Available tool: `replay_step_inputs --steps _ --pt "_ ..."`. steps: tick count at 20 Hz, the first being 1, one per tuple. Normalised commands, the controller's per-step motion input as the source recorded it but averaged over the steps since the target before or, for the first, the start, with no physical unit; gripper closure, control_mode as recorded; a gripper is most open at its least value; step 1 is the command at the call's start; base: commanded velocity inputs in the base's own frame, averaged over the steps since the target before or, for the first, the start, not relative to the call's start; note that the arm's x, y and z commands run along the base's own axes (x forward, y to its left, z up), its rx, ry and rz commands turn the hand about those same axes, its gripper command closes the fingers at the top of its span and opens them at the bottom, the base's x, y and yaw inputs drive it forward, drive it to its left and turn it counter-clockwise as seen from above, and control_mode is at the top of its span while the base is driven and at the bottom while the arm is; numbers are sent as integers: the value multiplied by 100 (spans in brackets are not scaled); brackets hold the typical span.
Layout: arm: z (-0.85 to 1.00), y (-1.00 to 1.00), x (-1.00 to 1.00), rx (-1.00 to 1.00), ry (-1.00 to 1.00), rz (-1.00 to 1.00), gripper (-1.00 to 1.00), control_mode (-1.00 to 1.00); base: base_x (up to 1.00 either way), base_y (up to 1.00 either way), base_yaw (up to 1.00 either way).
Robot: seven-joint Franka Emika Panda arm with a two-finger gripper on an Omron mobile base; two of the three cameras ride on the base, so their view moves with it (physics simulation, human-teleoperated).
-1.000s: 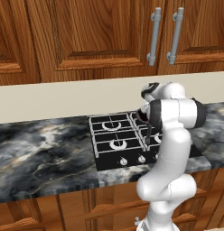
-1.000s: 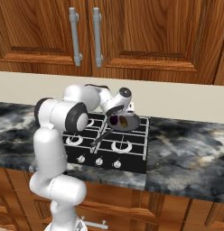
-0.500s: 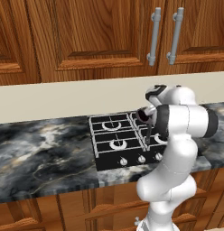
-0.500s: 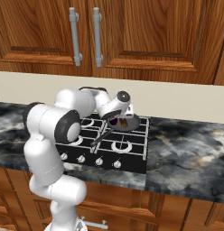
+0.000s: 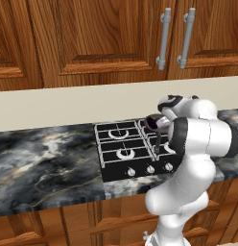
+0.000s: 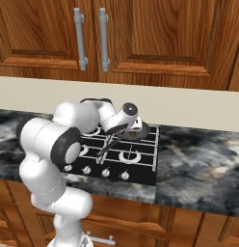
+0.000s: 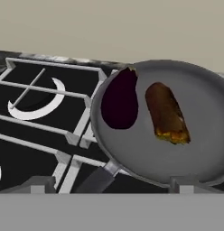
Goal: Put the sweet potato and eggplant in the pan. Then turn on the rear right burner and set the heat to medium.
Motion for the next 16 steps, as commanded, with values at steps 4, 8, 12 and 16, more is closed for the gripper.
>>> replay_step_inputs --steps 4,8,12,16 --pt "0 -8 -58 0 0 -8 -100 -100 0 0 0" --pt "0 -1 -57 0 1 -8 -100 -100 0 0 0" --pt "0 0 -44 0 9 -9 -100 -100 0 0 0" --pt "0 0 -35 0 15 -10 -100 -100 0 0 0"
